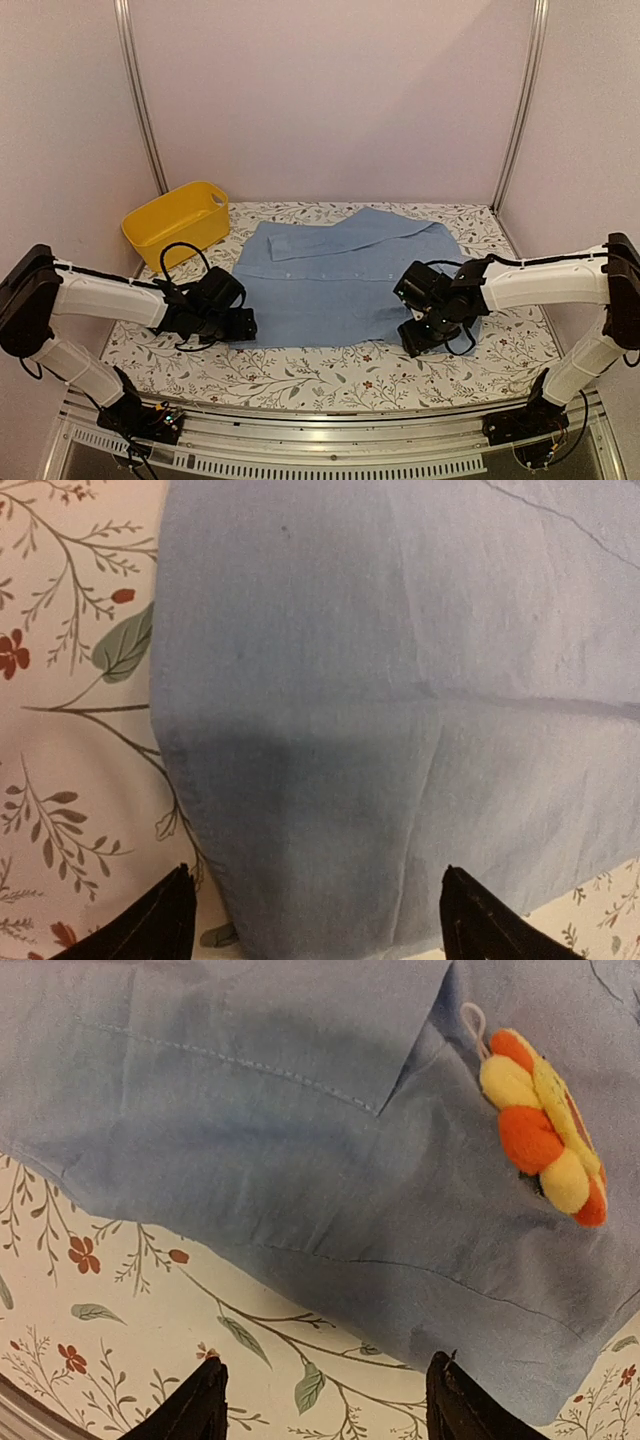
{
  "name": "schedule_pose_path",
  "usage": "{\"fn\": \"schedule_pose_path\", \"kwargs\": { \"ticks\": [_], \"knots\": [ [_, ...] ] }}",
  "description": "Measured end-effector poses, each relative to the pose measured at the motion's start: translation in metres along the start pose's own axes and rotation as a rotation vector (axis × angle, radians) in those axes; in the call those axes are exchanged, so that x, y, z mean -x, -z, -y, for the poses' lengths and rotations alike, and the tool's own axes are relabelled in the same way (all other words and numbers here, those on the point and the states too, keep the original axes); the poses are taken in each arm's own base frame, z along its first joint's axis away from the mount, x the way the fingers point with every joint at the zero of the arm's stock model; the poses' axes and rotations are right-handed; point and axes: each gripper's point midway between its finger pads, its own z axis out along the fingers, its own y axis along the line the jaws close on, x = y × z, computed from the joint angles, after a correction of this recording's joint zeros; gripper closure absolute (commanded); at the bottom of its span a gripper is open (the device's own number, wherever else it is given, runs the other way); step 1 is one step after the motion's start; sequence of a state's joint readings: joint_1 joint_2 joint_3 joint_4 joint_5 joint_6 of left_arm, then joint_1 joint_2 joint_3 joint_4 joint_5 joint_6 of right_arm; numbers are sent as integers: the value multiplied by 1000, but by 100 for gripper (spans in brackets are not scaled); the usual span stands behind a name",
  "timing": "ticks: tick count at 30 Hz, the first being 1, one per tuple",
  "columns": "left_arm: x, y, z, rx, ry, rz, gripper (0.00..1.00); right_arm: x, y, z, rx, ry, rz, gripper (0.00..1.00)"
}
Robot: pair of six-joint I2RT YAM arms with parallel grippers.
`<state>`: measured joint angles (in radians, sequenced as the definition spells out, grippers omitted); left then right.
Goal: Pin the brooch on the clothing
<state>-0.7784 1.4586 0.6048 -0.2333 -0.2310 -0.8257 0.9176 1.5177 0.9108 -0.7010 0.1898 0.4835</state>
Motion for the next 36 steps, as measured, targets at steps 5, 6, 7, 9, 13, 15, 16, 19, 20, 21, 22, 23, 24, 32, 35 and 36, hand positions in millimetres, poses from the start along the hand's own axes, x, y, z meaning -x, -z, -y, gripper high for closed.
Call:
{"fn": "schedule_pose_path", "kwargs": {
  "ticks": [5, 6, 7, 9, 13, 15, 16, 19, 20, 21, 22, 23, 24, 32, 35, 36],
  "knots": [
    [1, 0, 0, -6, 79, 11, 17, -11, -28, 1, -45, 18, -60, 35],
    [2, -1, 0, -8, 85, 16, 20, -13, -32, 0, -47, 23, -67, 39],
    [3, -2, 1, -10, 89, 23, 27, -13, -34, 0, -47, 25, -67, 49],
    [6, -6, 6, -18, 85, 32, 56, -11, -36, -1, -38, 30, -49, 74],
    [11, -17, 18, -45, 70, 33, 100, -6, -39, -5, -27, 48, -30, 100],
    [11, -20, 22, -57, 53, 27, 100, -5, -39, -4, -33, 58, -30, 100],
    [11, -20, 24, -61, 47, 24, 100, -5, -38, -3, -37, 64, -34, 100],
    [9, -15, 21, -52, 26, 9, 100, -5, -32, 2, -57, 85, -63, 100],
    [9, -11, 19, -47, 21, 9, 100, -3, -27, 2, -60, 92, -70, 100],
    [11, -5, 18, -46, 19, 16, 100, 1, -20, 1, -55, 95, -66, 100],
    [15, 3, 18, -50, 19, 30, 100, 7, -11, -1, -46, 99, -55, 100],
    [20, 11, 18, -60, 21, 49, 100, 12, -2, -3, -33, 98, -40, 100],
    [24, 18, 19, -69, 25, 66, 100, 18, 8, -5, -15, 97, -23, 100],
    [32, 48, 15, -79, 39, 85, 100, 9, 56, -17, 104, 103, -90, 100],
    [26, 54, 14, -106, 69, 75, 100, -20, 47, -30, 182, 107, -178, 100],
    [17, 52, 9, -111, 85, 61, 100, -38, 38, -36, 224, 105, -225, 100]
  ]
}}
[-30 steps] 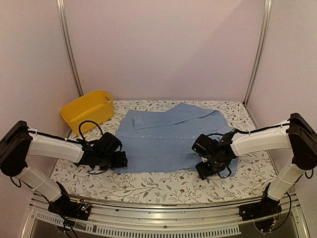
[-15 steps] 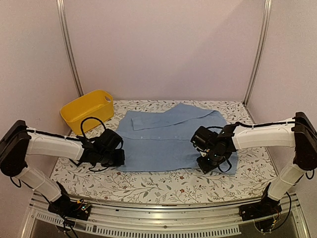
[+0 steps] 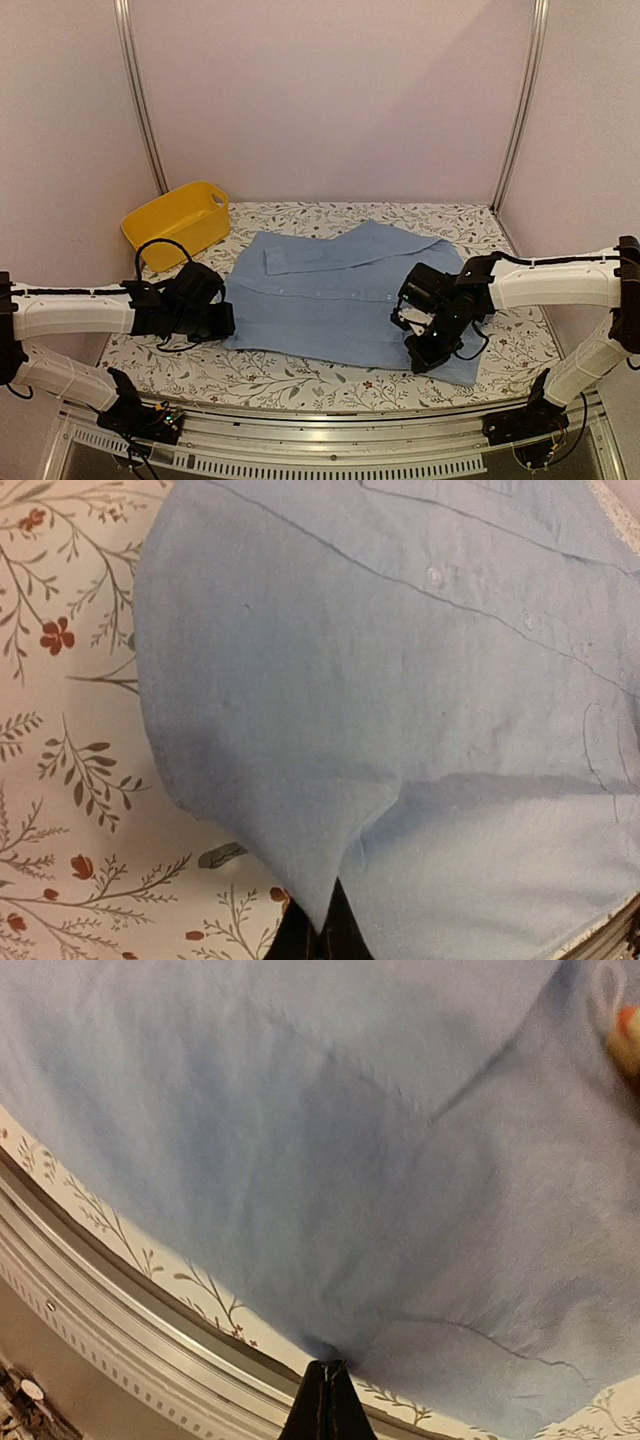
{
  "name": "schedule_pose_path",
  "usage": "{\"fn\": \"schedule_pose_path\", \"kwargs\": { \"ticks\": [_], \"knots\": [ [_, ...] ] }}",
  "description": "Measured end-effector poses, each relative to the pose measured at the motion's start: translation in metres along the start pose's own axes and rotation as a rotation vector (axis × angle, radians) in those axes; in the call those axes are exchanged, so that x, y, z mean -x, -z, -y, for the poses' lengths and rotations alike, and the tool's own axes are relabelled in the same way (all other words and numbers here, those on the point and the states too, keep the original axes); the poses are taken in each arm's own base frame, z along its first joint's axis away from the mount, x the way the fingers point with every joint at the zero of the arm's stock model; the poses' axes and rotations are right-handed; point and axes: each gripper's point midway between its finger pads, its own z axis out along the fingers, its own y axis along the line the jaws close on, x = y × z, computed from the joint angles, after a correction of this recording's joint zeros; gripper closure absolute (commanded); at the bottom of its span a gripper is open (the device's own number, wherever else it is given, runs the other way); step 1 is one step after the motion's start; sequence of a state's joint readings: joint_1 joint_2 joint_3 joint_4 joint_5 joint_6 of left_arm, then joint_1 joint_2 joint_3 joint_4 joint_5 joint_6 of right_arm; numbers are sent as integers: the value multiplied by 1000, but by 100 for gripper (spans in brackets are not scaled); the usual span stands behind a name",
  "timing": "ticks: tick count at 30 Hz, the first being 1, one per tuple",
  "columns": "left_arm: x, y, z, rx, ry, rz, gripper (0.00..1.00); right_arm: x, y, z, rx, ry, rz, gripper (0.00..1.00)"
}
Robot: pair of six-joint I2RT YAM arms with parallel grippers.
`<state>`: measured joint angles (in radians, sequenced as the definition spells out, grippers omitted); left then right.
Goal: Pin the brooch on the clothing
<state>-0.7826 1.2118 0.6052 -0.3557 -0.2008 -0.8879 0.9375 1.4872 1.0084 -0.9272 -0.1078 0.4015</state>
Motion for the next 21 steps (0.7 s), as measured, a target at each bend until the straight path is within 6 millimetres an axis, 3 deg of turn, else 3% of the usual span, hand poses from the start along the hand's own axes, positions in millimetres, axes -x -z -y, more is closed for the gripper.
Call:
{"fn": "schedule_pose_path", "kwargs": {
  "ticks": [1, 4, 5, 9, 13, 16, 17, 19, 21],
  "knots": [
    [-10, -3, -7, 5, 10, -22, 100, -17, -17, -6, 45, -2, -52, 100],
    [-49, -15, -40, 76, 34, -115, 100, -65, -55, -5, 81, -37, -220, 71],
    [-59, -17, -49, 102, 38, -139, 100, -75, -58, -7, 95, -59, -268, 66],
    [-60, -19, -50, 104, 60, -136, 100, -60, -51, -24, 153, -52, -240, 60],
    [-58, -21, -49, 111, 58, -132, 100, -23, -13, -58, 278, 28, -122, 59],
    [-57, -21, -49, 113, 56, -128, 100, 7, 49, -84, 406, 124, 63, 63],
    [-57, -22, -49, 114, 55, -128, 100, 15, 71, -88, 438, 141, 127, 69],
    [-56, -22, -49, 115, 53, -125, 100, 34, 103, -79, 440, 131, 252, 75],
    [-55, -22, -50, 119, 51, -122, 100, 54, 110, -54, 362, 58, 333, 82]
  ]
}}
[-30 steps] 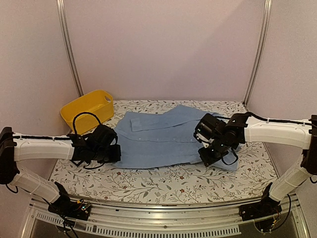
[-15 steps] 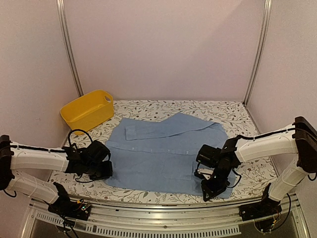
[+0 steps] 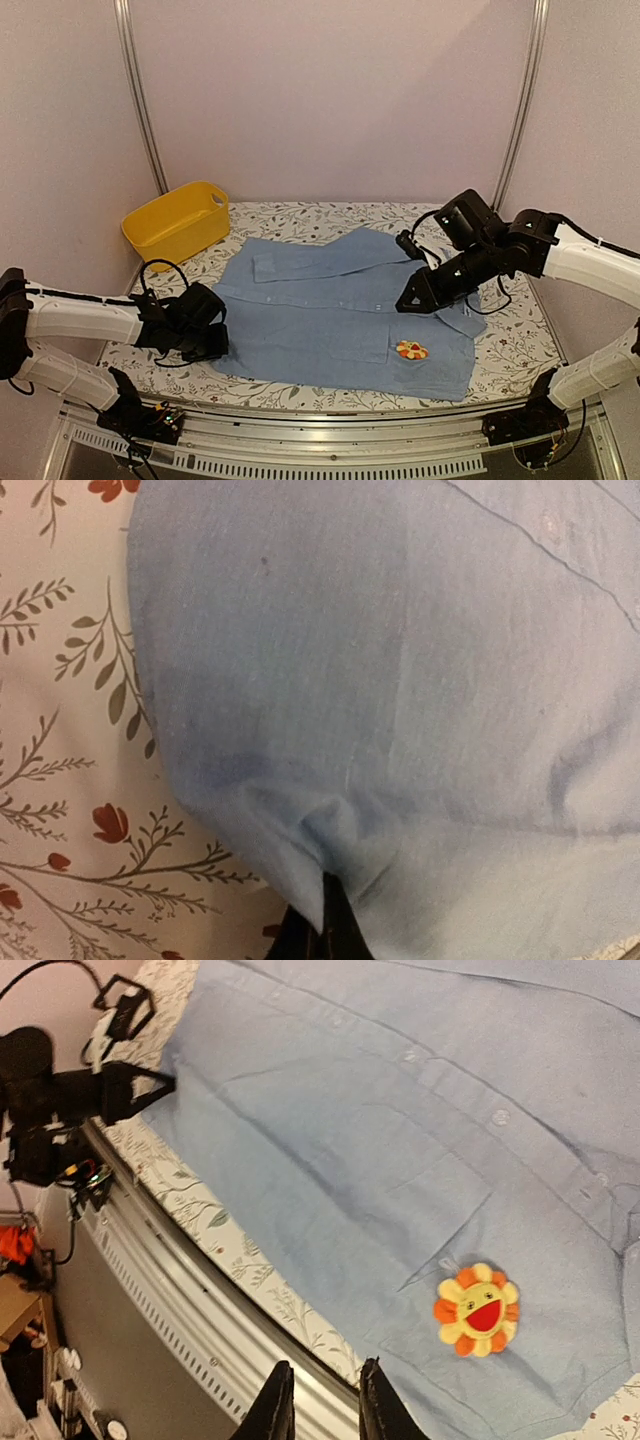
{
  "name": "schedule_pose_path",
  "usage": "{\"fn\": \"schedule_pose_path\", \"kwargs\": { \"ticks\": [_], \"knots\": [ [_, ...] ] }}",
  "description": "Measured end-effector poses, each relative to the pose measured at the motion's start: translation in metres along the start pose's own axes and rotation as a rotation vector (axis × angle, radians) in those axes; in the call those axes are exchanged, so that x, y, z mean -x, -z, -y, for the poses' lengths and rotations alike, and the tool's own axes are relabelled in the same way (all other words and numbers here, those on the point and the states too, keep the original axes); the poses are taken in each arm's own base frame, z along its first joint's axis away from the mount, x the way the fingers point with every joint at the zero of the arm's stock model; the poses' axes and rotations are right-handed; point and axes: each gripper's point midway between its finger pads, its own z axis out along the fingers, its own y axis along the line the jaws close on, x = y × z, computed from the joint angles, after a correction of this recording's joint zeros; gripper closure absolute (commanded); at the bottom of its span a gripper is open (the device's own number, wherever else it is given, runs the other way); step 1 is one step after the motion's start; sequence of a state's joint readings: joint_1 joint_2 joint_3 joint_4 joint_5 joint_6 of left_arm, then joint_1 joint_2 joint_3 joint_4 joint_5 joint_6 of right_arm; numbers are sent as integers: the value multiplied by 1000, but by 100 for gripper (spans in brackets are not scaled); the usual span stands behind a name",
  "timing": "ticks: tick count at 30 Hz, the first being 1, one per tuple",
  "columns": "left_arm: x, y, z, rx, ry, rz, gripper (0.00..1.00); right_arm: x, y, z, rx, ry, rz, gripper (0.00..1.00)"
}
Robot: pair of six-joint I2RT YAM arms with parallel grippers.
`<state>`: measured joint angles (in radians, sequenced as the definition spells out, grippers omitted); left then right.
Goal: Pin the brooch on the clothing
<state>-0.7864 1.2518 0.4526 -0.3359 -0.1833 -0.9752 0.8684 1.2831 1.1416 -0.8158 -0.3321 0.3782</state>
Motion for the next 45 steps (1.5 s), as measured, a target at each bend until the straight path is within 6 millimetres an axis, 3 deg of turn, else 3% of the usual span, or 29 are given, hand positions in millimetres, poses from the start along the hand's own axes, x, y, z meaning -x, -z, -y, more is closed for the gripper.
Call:
{"fn": "schedule_pose_path", "kwargs": {
  "ticks": [2, 4, 8, 12, 17, 25, 32, 34, 38, 42, 45],
  "knots": [
    [1, 0, -1, 4, -2, 5, 100, 7, -8, 32, -119, -58, 20, 87],
    [1, 0, -1, 6, -3, 6, 100, -1, -33, 64, -225, -105, -20, 90],
    [1, 0, -1, 8, -3, 7, 100, -51, -80, 116, -374, -172, -179, 93],
    [2, 0, -2, 11, -2, 10, 100, -79, -97, 139, -433, -209, -234, 93],
    [3, 0, -4, 21, -4, 16, 100, -63, -102, 146, -466, -211, -162, 94],
    [13, -3, -1, 51, -38, 41, 100, -23, -111, 161, -521, -201, -32, 91],
    [22, 0, 1, 65, -47, 66, 100, -4, -90, 180, -560, -209, 20, 75],
    [20, 1, -1, 71, -40, 60, 100, 11, -74, 177, -548, -206, 79, 69],
    [18, 7, -6, 64, -9, 66, 100, 49, -23, 176, -547, -215, 257, 63],
    [16, 10, -11, 71, 11, 68, 100, 66, 20, 204, -594, -281, 384, 59],
    [15, 11, -14, 79, 15, 64, 98, 60, 41, 237, -644, -349, 437, 54]
  ]
}}
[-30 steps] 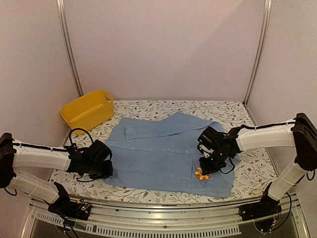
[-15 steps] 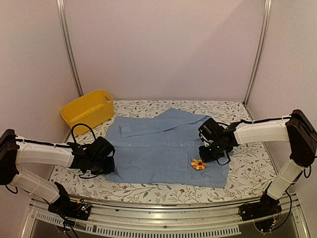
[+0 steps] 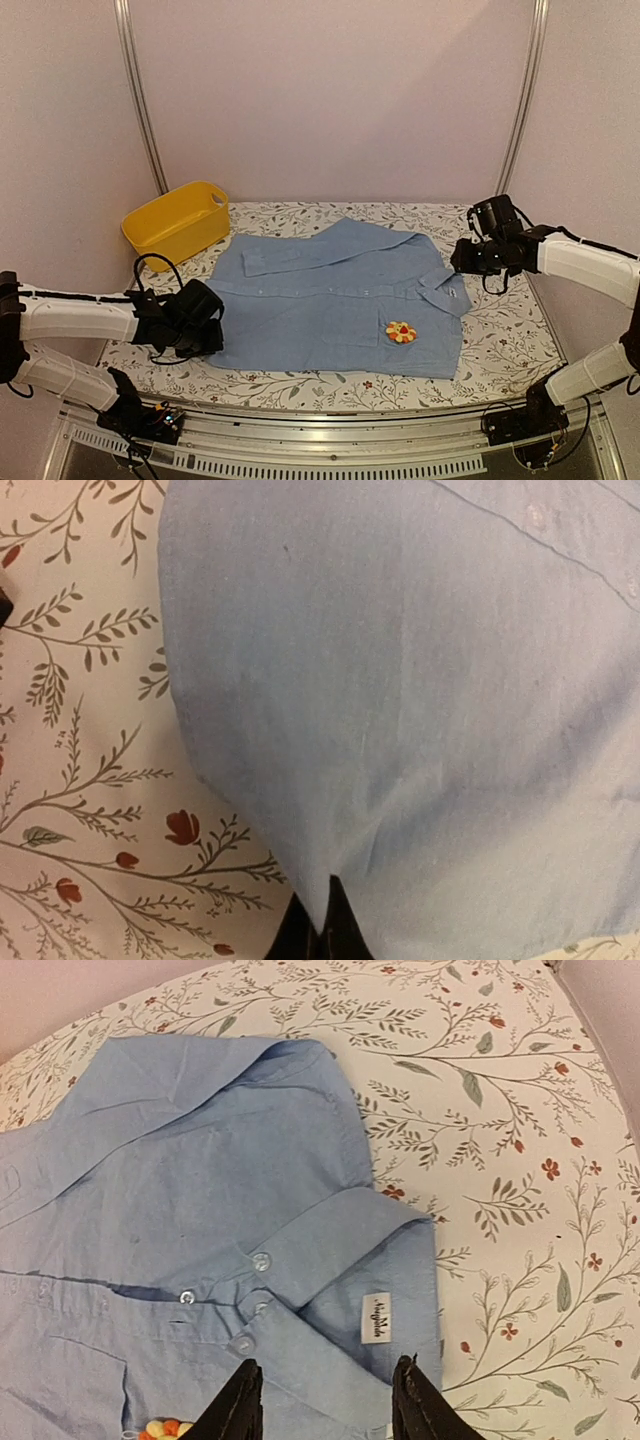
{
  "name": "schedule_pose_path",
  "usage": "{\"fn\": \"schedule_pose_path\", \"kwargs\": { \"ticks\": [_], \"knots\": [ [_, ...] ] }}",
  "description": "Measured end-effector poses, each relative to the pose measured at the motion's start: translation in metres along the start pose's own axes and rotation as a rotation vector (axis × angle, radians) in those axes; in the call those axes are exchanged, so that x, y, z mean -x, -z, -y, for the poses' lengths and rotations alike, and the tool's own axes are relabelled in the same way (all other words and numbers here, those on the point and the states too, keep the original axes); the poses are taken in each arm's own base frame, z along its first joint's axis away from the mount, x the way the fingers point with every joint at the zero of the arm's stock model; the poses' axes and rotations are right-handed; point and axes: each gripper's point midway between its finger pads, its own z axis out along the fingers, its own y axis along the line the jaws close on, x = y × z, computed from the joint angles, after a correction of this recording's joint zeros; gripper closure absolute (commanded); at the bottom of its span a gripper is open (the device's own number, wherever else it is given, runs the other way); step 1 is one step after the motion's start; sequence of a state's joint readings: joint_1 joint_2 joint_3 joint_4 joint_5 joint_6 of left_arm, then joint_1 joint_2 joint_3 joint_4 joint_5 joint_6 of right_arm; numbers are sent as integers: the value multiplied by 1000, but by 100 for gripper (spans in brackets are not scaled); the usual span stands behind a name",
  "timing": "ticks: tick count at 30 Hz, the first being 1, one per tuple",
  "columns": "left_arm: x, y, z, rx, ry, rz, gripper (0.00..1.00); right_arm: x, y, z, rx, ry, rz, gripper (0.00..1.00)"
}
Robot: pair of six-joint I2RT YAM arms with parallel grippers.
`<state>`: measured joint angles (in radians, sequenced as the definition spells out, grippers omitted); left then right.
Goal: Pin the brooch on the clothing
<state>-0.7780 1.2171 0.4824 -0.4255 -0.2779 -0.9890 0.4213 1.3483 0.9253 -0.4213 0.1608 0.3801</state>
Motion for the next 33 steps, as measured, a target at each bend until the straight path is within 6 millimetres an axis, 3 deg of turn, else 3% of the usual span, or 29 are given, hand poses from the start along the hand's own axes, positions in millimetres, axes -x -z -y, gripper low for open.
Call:
{"fn": "schedule_pose_path", "kwargs": {
  "ticks": [2, 4, 7, 8, 12, 18, 21, 27, 33],
  "knots": [
    [-1, 0, -2, 6, 7, -5, 88, 0, -3, 25, -41, -41, 13, 44],
    [-3, 0, -3, 9, 14, -10, 69, -4, -5, 47, -82, -73, 23, 34],
    [-4, 4, -7, 17, 29, -9, 43, -7, -1, 71, -122, -117, 48, 6],
    [-3, 6, -9, 21, 24, -5, 38, -6, 1, 79, -135, -133, 65, 2],
    [13, 20, -6, 28, 13, 49, 28, 3, 15, 101, -169, -168, 158, 1],
    [74, 55, 25, -27, -44, 262, 11, 8, 31, 108, -159, -183, 303, 1],
    [97, 69, 26, -12, -71, 382, 6, 4, 37, 109, -137, -180, 375, 1],
    [135, 104, 6, -33, -47, 712, 2, -4, 51, 119, -150, -195, 515, 1],
    [144, 107, -43, 38, 23, 868, 1, -7, 61, 132, -191, -227, 607, 1]
  ]
}}
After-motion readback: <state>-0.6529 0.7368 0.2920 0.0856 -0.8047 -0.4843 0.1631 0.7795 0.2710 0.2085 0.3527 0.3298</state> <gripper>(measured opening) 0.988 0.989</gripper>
